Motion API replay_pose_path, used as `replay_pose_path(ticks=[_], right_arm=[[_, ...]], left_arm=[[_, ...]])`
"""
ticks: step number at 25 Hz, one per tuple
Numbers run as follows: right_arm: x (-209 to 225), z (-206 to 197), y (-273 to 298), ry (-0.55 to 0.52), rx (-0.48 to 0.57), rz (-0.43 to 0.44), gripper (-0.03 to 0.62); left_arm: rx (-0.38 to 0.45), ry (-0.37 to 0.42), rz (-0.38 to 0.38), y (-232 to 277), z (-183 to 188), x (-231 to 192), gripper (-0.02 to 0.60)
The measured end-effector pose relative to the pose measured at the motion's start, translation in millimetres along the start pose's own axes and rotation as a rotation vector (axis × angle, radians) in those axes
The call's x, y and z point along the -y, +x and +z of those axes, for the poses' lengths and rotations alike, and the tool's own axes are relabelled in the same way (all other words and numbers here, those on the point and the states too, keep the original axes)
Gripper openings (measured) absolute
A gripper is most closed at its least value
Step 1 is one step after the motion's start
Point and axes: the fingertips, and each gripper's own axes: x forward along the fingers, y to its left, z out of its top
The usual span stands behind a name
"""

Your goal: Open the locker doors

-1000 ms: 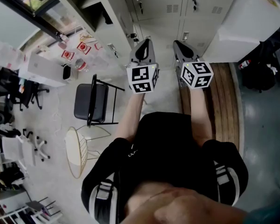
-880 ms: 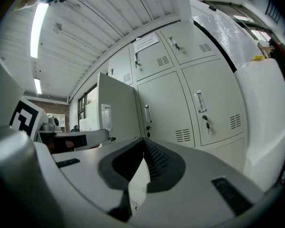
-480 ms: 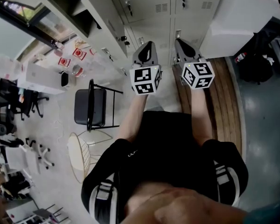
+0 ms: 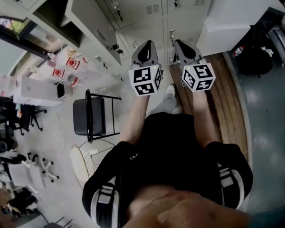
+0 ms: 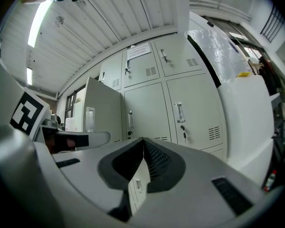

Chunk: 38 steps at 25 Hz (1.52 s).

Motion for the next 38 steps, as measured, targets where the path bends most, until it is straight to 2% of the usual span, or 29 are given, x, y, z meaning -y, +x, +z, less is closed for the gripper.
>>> replay_pose_path(ticks=[7, 14, 20, 27, 38], right_arm=[[31.6, 3.4, 27.0, -0.037, -0.030, -0.053, 0.018], [67.6, 13.5, 59.7, -0.046, -0.050, -0.095, 0.018], [111.4, 17.6, 88.9, -0.058, -0.080, -0.219, 0.018], [145.0, 23.5, 128.9, -0.049, -0.070, -0.205, 0.020], [177.9, 11.0, 184.3, -0.038, -0.111, -0.147, 0.041]], left_arm=[[-0.002, -0.016, -0.031, 35.3, -2.9, 4.7, 0.009], [-0.026, -0.039, -0.028, 79.9, -7.5, 1.7, 0.010], [-0.029, -0.033, -0.033, 117.8, -7.9, 0.4, 0.009], [-0.053, -0.020, -0.037, 164.9, -9.4, -3.7, 0.010], [-0.106, -0.026, -0.040, 213.2, -28.3, -9.9, 0.010]])
